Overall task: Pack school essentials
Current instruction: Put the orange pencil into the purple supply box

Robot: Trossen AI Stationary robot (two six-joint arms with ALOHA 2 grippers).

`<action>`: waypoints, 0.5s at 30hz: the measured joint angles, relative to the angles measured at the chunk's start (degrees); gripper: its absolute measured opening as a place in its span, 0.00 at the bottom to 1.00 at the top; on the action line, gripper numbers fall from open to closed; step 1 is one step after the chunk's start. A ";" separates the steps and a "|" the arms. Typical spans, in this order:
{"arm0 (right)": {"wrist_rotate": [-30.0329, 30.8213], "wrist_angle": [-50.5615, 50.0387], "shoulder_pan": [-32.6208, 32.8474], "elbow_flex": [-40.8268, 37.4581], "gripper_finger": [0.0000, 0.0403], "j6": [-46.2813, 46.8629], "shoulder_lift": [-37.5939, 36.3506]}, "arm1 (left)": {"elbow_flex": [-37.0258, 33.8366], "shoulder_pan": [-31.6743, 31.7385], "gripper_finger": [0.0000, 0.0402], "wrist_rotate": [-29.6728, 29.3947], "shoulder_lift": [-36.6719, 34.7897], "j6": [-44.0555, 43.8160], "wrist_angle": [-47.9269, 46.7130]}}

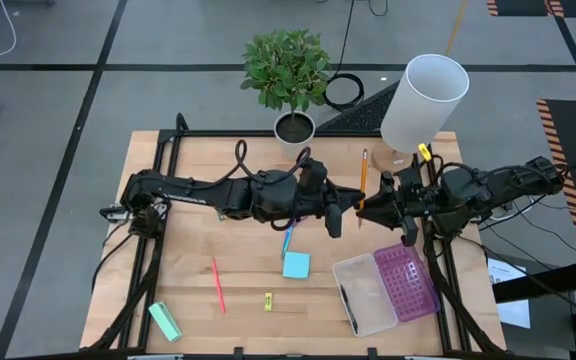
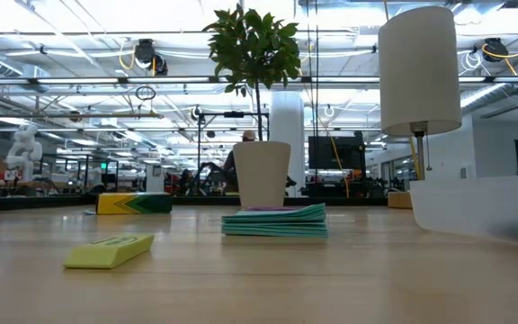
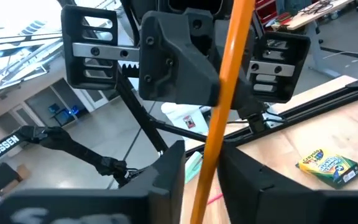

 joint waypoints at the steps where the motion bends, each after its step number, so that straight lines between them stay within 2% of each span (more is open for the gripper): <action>1: 0.00 -0.06 0.00 0.00 0.17 0.00 -0.06 | 0.00 -0.04 0.08 0.00 0.00 0.00 0.00; 8: 0.04 -0.67 0.00 0.00 0.06 0.22 -0.42 | 0.00 -0.21 0.08 0.07 0.00 -0.15 0.07; 12: -0.08 -2.25 0.00 0.00 0.05 1.43 -0.87 | 0.00 -0.49 0.09 0.07 0.03 -0.28 -0.29; 15: -0.30 -4.37 0.02 0.00 0.07 2.88 -1.55 | 0.00 -0.56 0.14 0.45 0.09 -0.61 -0.71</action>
